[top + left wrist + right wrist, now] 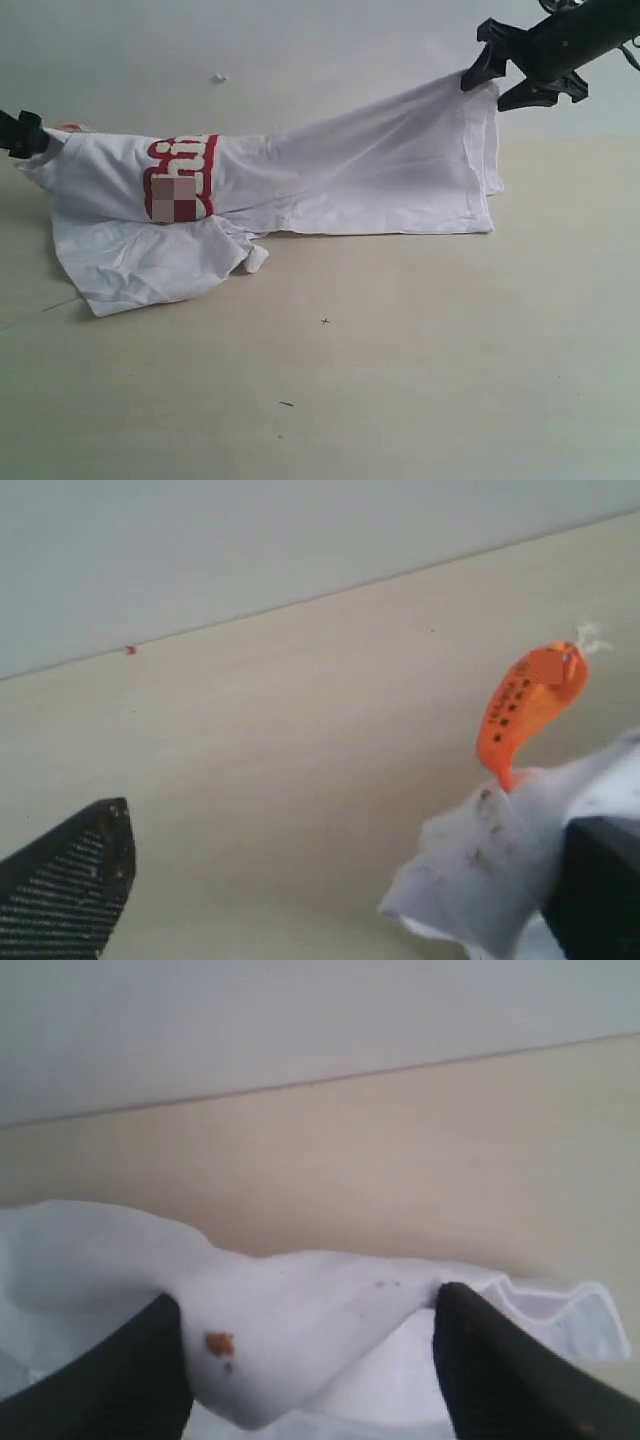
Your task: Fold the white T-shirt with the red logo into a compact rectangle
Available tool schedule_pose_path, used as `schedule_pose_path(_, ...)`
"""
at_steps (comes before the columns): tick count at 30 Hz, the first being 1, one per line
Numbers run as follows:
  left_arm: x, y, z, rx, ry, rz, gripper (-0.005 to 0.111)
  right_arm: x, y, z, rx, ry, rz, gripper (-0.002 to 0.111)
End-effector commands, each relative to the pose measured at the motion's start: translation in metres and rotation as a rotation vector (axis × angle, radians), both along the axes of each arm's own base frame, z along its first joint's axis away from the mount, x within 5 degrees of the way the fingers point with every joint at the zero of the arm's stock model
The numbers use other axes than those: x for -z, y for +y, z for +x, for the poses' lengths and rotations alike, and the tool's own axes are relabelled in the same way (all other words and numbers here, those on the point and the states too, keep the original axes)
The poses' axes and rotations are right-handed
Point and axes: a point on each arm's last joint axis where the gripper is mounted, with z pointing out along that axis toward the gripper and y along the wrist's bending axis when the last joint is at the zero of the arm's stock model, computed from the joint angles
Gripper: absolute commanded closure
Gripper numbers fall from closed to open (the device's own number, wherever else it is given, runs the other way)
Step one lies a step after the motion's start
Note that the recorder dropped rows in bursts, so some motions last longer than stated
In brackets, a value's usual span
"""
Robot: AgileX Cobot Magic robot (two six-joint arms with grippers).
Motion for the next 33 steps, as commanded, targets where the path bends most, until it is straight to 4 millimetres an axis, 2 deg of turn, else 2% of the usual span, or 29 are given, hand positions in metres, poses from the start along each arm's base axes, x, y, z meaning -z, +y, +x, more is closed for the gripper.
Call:
schedule_pose_path(1, -0.029, 0.004, 0.005, -0.007, -0.054, -0.031, 0.003, -0.016, -0.010, 0.004, 0.029, -0.116, 0.054, 0.045)
schedule_pose_path(6, -0.038, 0.016, 0.005, -0.063, -0.058, -0.162, 0.003, -0.012, -0.024, -0.001, 0.060, -0.067, 0.117, 0.045)
schedule_pose_path(12, -0.040, 0.044, -0.005, -0.118, -0.005, -0.308, 0.003, -0.015, -0.052, -0.012, 0.106, -0.031, 0.242, 0.045)
schedule_pose_path(17, -0.040, 0.066, -0.011, -0.158, 0.005, -0.327, 0.003, -0.020, -0.066, -0.008, 0.232, -0.076, 0.319, 0.045)
schedule_pose_path(21, -0.039, 0.072, -0.011, -0.144, -0.005, -0.294, 0.003, -0.023, -0.072, 0.000, 0.312, -0.171, 0.311, 0.046)
schedule_pose_path(25, -0.033, 0.073, -0.005, -0.129, 0.009, -0.304, 0.003, -0.011, -0.069, 0.005, 0.327, -0.147, 0.360, 0.047)
schedule_pose_path(28, -0.027, 0.070, 0.000, -0.100, 0.048, -0.352, 0.003, 0.002, -0.062, 0.005, 0.261, -0.103, 0.392, 0.051)
schedule_pose_path(33, -0.024, 0.066, -0.001, -0.072, 0.089, -0.378, 0.003, -0.002, -0.032, -0.002, -0.079, -0.127, 0.272, 0.054)
